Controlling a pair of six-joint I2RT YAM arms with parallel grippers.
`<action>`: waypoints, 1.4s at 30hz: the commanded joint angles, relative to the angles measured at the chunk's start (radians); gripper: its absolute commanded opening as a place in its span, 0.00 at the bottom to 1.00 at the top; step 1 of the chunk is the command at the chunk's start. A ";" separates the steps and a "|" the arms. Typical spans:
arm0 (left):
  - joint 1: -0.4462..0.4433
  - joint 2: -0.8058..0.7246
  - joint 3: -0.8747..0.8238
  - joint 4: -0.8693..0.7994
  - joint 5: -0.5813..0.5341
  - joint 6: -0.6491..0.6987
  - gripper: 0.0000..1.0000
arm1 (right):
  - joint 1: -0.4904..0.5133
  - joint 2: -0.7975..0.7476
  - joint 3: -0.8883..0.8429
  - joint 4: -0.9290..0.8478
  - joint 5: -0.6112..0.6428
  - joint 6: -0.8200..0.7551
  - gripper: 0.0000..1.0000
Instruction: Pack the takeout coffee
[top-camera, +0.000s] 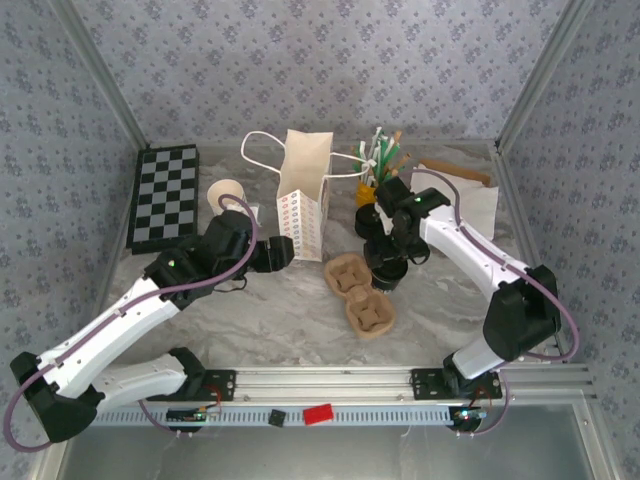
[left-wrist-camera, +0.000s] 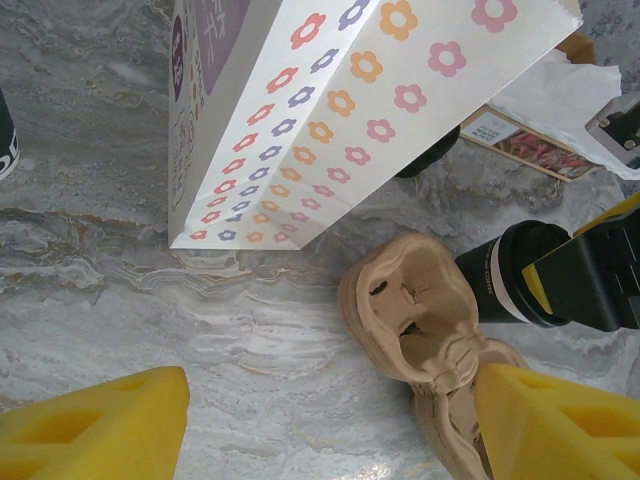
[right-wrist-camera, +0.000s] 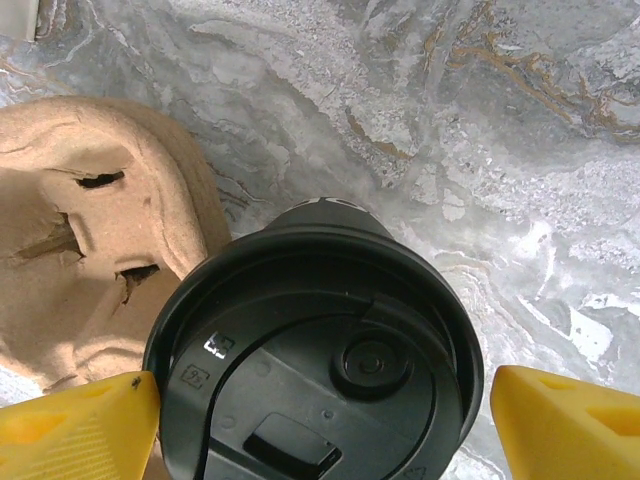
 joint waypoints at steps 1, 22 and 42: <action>0.004 -0.010 0.005 -0.008 -0.017 0.019 0.76 | 0.006 0.021 -0.009 -0.004 -0.004 -0.017 0.85; 0.016 0.007 0.005 -0.006 -0.014 0.031 0.76 | 0.037 0.044 -0.135 -0.007 0.033 0.012 0.84; 0.024 0.023 0.006 -0.006 -0.003 0.033 0.76 | 0.063 0.077 -0.189 -0.017 0.113 0.064 0.83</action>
